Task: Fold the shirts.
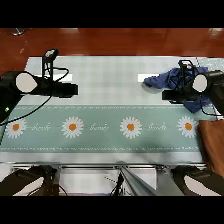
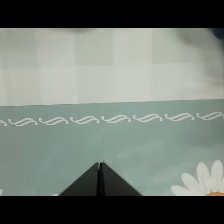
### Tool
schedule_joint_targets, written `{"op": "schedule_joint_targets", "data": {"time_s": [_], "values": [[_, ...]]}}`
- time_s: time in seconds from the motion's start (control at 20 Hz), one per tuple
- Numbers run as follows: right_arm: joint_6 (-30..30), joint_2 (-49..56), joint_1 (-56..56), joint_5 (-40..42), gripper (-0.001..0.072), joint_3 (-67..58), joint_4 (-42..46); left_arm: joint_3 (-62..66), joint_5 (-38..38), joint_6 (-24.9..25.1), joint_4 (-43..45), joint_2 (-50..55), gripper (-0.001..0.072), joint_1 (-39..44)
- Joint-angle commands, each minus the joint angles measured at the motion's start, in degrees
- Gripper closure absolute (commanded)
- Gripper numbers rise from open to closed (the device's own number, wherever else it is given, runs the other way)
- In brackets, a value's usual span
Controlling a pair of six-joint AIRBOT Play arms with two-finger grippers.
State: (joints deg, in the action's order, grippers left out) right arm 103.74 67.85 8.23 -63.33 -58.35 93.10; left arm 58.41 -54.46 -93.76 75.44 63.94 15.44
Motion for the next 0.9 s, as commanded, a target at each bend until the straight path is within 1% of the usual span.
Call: {"op": "schedule_joint_targets", "data": {"time_s": [0.0,0.7,0.8,0.85], "values": [[0.00,0.02,0.04,0.00,0.0687,0.02,0.00,-0.02,0.02,0.00,0.02,0.04,0.0685,-0.07],[0.09,0.02,0.04,0.09,0.0687,0.02,-0.02,-0.02,0.02,0.00,0.02,0.04,0.0685,-0.07],[0.15,0.02,0.07,2.34,0.0687,0.02,-0.24,-0.02,0.02,0.00,0.02,0.04,0.0685,-0.07],[0.15,0.02,0.07,4.90,0.0687,0.02,-0.22,-0.02,0.04,0.00,0.02,0.04,0.0685,-0.07]]}}
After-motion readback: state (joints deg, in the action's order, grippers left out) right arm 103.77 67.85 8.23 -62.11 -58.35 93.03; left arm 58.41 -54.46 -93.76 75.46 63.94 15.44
